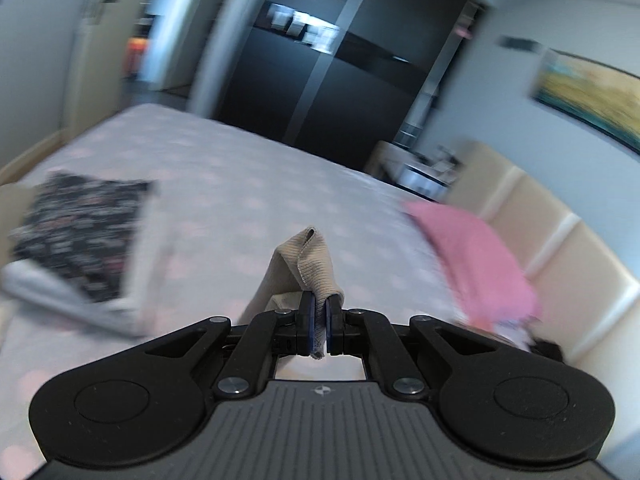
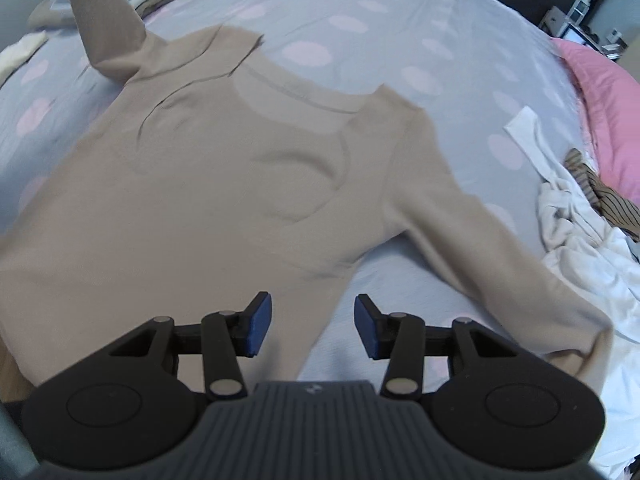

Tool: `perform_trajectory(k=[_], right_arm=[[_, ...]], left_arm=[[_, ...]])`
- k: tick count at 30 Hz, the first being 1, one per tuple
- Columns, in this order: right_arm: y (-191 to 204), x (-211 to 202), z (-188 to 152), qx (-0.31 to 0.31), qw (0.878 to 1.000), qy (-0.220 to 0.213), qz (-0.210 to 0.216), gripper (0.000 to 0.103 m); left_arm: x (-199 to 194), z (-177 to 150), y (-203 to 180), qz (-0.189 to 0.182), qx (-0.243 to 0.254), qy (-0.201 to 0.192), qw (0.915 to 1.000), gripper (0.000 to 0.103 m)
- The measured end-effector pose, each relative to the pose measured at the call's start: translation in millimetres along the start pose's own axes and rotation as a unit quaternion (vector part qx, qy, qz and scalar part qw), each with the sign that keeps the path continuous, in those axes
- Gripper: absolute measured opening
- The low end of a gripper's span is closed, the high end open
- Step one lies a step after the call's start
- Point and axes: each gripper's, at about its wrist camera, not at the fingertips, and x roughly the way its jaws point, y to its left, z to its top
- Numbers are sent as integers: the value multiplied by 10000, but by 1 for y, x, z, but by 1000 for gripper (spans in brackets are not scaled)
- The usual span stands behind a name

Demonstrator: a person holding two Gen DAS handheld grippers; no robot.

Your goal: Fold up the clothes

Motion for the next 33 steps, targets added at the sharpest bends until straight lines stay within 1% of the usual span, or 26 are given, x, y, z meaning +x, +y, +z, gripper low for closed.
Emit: perform_trajectory(k=[2, 4, 8, 12, 16, 20, 23, 28, 31, 33], right_arm=[[-10, -2, -2, 127, 9999, -32, -8, 48], [-17, -1, -4, 197, 9998, 0, -77, 48], [-23, -2, -6, 119, 9996, -22, -273, 48], [-25, 0, -4, -107, 9986, -31, -508, 48], [-31, 2, -3, -99, 9984, -18, -548, 48], [-33, 2, -1, -95, 9981, -20, -601, 49], [-34, 3, -1, -132, 9979, -27, -630, 49], [-35, 4, 1, -114, 9979, -58, -635, 50], [-36, 8, 2, -86, 9981, -36, -614, 50], [-37, 9, 3, -43, 9982, -21, -603, 50]], left_arm=[[18, -6, -33, -227, 247, 184, 9993, 3], [42, -16, -60, -362, 466, 431, 9973, 3], [91, -45, -103, -604, 766, 981, 9904, 3], [137, -78, -129, -752, 925, 1527, 9811, 3], [177, -116, -149, -700, 1204, 2004, 9698, 3], [208, -152, -153, -689, 1371, 2449, 9573, 3], [224, -174, -156, -713, 1393, 2730, 9492, 3], [242, -194, -160, -806, 1458, 2929, 9415, 3], [248, -198, -163, -856, 1478, 3002, 9385, 3], [251, -200, -163, -868, 1481, 3041, 9370, 6]])
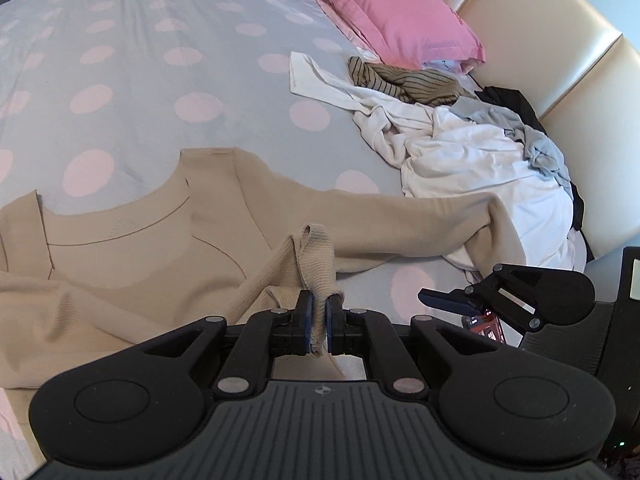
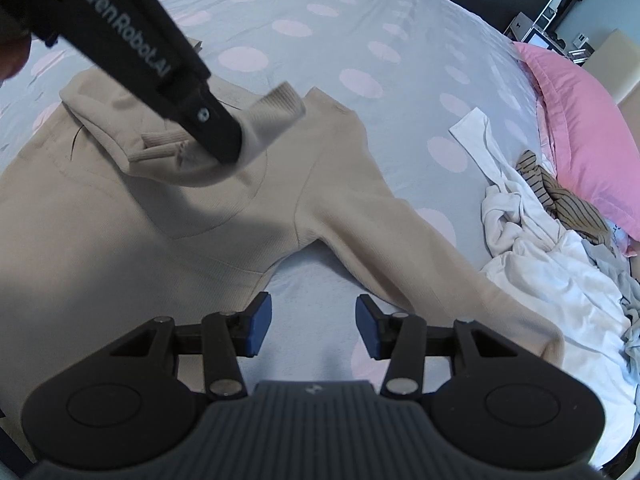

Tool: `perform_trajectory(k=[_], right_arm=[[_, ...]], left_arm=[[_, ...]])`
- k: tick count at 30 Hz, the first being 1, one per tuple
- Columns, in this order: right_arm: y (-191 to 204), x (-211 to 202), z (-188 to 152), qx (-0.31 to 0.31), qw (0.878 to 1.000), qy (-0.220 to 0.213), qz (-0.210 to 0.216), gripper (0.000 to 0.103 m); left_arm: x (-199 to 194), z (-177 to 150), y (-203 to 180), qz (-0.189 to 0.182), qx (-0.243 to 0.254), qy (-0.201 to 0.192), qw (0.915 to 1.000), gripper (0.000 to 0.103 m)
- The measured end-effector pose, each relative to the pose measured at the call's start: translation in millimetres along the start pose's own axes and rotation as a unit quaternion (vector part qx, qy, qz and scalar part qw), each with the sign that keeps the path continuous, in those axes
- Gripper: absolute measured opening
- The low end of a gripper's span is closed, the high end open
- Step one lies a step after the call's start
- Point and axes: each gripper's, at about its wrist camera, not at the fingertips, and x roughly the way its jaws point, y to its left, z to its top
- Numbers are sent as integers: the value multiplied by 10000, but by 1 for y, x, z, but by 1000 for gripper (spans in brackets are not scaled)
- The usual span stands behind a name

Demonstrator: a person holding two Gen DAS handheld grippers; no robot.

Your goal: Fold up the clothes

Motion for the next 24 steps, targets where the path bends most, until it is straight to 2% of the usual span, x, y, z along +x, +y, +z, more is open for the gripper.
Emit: perform_trajectory(k=[5, 6, 8, 12, 16, 19, 24], right_arm=[[0, -5, 3, 149, 9999, -28, 67, 50], [-1, -6, 5, 156, 9998, -39, 76, 50], [-2, -7, 7, 194, 9998, -74, 47, 50], [-9, -7, 15, 509, 9985, -139, 176, 49], [-20, 0, 21, 1060, 9929, -209, 488, 44], [-29, 11, 26, 1538, 9856, -223, 664, 43], [-34, 36, 31, 1897, 9798, -48, 636, 43]], left_arm=[[0, -3, 8, -296, -153, 78, 9994, 23], [-1, -4, 11, -373, -178, 87, 9991, 29], [-6, -6, 14, -347, -162, 62, 9992, 38], [-21, -11, 28, -234, -127, -25, 9996, 39], [-45, -21, 59, 100, -138, -160, 9997, 39], [-65, -33, 95, 614, -137, -305, 9976, 39], [-87, -46, 170, 1205, -796, -473, 9884, 39]])
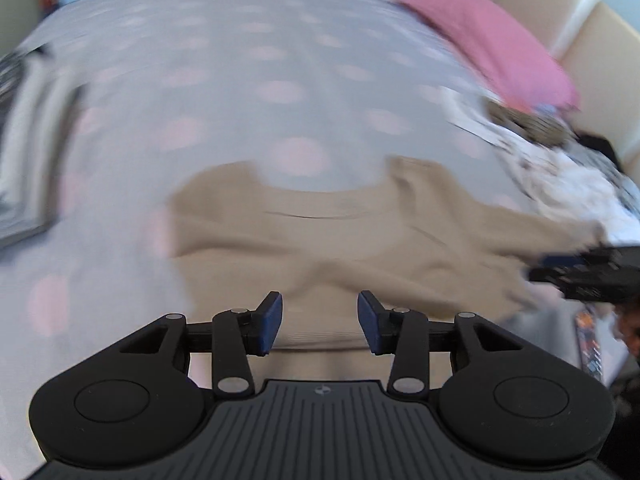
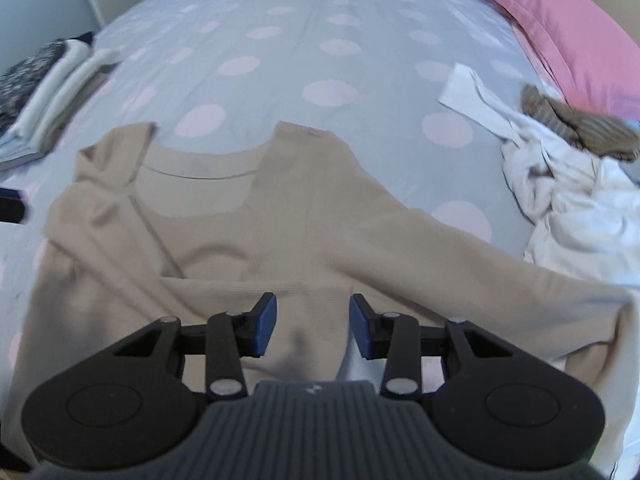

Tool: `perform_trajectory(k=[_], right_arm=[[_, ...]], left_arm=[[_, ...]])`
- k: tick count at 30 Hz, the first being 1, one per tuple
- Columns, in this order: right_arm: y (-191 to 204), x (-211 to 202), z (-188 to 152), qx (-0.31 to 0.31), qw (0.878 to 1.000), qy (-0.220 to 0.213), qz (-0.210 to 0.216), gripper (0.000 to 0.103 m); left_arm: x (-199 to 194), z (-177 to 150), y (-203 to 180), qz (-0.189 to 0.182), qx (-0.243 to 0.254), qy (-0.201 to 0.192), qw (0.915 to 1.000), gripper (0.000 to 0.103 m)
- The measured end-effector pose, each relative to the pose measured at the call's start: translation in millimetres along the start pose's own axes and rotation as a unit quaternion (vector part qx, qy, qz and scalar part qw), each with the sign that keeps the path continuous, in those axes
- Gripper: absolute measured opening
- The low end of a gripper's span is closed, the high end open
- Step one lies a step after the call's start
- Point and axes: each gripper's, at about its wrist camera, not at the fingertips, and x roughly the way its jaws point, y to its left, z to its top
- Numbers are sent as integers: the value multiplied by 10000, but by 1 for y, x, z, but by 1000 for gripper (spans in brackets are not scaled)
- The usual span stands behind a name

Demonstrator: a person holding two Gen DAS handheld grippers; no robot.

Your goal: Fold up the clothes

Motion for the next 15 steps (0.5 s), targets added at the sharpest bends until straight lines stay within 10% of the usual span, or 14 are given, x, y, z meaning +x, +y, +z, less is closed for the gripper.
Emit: perform_trajectory(k=[15], right_arm=[[-19, 43, 22, 570, 9978, 336, -23, 46]], left_arm=[[73, 36, 104, 202, -1582, -265, 9868, 48]])
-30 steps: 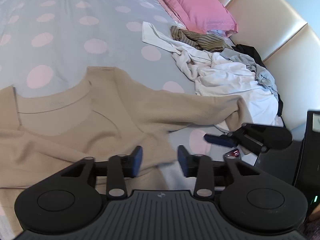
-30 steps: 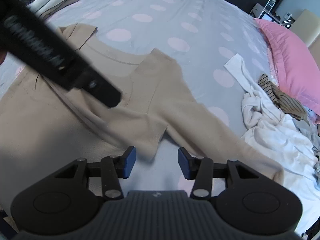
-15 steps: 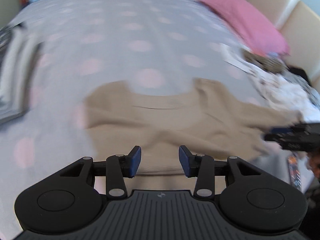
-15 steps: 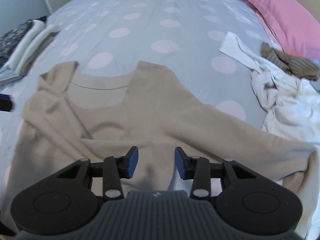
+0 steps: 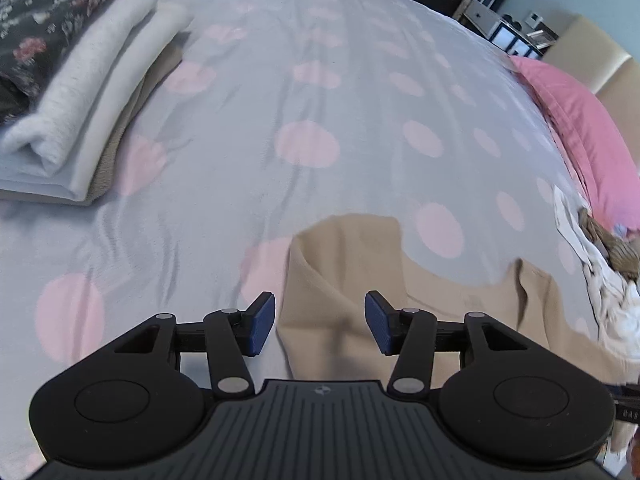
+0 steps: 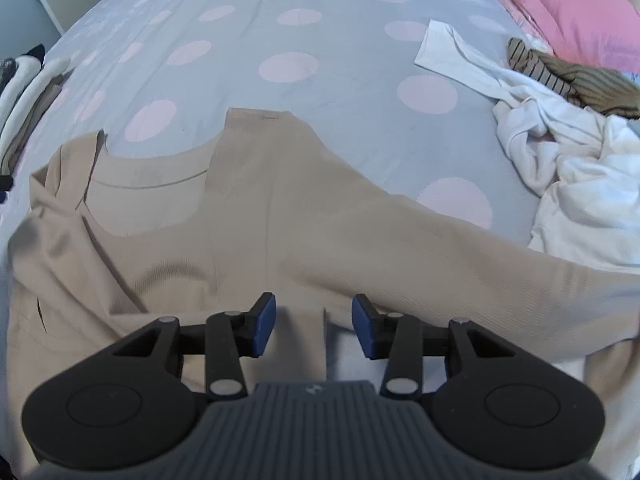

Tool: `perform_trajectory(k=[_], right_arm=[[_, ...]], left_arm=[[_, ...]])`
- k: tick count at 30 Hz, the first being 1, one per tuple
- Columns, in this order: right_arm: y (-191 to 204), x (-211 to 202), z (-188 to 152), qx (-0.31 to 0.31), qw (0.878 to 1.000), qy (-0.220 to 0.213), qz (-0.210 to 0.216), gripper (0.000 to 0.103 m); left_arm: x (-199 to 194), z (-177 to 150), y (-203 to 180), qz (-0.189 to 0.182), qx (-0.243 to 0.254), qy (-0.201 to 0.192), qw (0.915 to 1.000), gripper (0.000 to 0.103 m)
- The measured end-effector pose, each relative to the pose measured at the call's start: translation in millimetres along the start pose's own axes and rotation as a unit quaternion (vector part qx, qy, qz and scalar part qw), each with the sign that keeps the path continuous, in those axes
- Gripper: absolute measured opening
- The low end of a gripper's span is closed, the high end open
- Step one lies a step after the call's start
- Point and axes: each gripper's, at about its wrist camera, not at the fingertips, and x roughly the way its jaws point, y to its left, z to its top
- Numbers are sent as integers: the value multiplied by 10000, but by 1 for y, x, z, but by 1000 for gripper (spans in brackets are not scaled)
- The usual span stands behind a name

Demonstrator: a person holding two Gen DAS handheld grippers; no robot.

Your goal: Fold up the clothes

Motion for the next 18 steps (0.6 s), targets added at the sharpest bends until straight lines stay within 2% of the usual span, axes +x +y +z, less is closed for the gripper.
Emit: perform_trajectory(k=[7, 8, 9, 11, 12, 16, 18], right_arm=[[-8, 15, 4, 411, 9989, 195, 151, 46], [-8, 17, 3, 485, 9983, 240, 225, 46], [-9, 19, 3, 552, 9976, 288, 295, 45], [-9, 22, 1, 660, 9964, 369, 394, 38], [-10, 22, 1, 722, 9959, 348, 416, 28], [-17, 13, 1, 1004, 9936, 143, 506, 7], [-22, 4, 4, 1134, 9917, 0, 606, 6]], left_arm=[[26, 6, 10, -79, -392, 86, 9992, 45], [29, 6, 11, -77, -396, 137, 9991, 42], [33, 4, 11, -61, -386, 185, 9991, 29], [36, 2, 12, 73, -371, 246, 9990, 16], [35, 1, 12, 47, -360, 241, 9990, 8], [21, 1, 12, 15, -278, 143, 9995, 3], [12, 2, 15, 30, -266, 80, 9996, 2]])
